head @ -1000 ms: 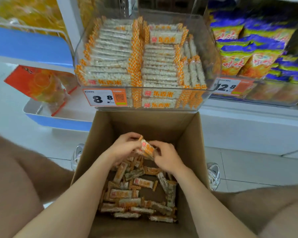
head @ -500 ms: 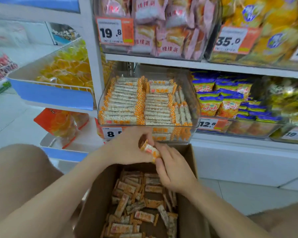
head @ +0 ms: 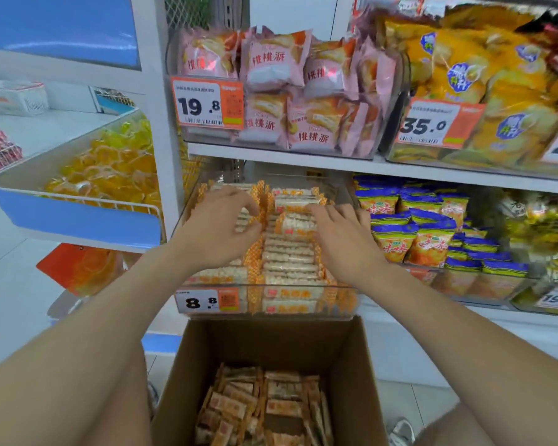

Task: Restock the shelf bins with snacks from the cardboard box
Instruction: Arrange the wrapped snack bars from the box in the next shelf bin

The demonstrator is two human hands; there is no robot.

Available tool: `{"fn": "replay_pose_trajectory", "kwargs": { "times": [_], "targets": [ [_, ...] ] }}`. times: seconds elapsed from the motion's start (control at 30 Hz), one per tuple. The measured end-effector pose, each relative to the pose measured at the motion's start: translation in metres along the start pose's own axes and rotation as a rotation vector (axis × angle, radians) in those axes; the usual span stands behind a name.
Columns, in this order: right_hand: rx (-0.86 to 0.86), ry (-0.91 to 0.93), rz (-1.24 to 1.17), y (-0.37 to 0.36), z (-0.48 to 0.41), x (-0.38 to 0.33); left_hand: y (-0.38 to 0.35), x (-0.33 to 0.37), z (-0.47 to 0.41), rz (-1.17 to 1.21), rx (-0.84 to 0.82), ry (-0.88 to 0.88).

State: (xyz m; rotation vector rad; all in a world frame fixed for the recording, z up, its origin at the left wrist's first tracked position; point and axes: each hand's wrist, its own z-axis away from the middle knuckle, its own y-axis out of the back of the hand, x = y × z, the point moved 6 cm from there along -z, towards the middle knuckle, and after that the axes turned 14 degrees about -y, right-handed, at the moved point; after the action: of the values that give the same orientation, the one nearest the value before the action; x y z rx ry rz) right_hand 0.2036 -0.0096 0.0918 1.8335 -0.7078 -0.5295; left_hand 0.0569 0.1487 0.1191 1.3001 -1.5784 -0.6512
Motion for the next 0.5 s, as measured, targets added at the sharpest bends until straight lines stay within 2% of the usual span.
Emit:
{"fn": "replay_pose_trajectory", "kwargs": {
  "times": [0.1,0.2,0.33,0.5],
  "targets": [
    [-0.029,-0.071,0.013,-0.017,-0.03,-0.006,-0.014,-0.007,-0.027,-0.066,-0.137,0.007],
    [-0.113,-0.166,-0.028,-0.04,-0.056,-0.011,-0.025,-0.011,-0.049,-0.119,-0.166,0.035],
    [-0.208,-0.299,-0.24,-0.057,-0.078,-0.01,-0.04,-0.027,-0.07,-0.171,-0.235,0.079],
    [-0.335,-0.275,-0.435,-0.055,-0.081,-0.019,-0.043,-0.041,-0.094,-0.178,-0.295,0.137]
  ]
}}
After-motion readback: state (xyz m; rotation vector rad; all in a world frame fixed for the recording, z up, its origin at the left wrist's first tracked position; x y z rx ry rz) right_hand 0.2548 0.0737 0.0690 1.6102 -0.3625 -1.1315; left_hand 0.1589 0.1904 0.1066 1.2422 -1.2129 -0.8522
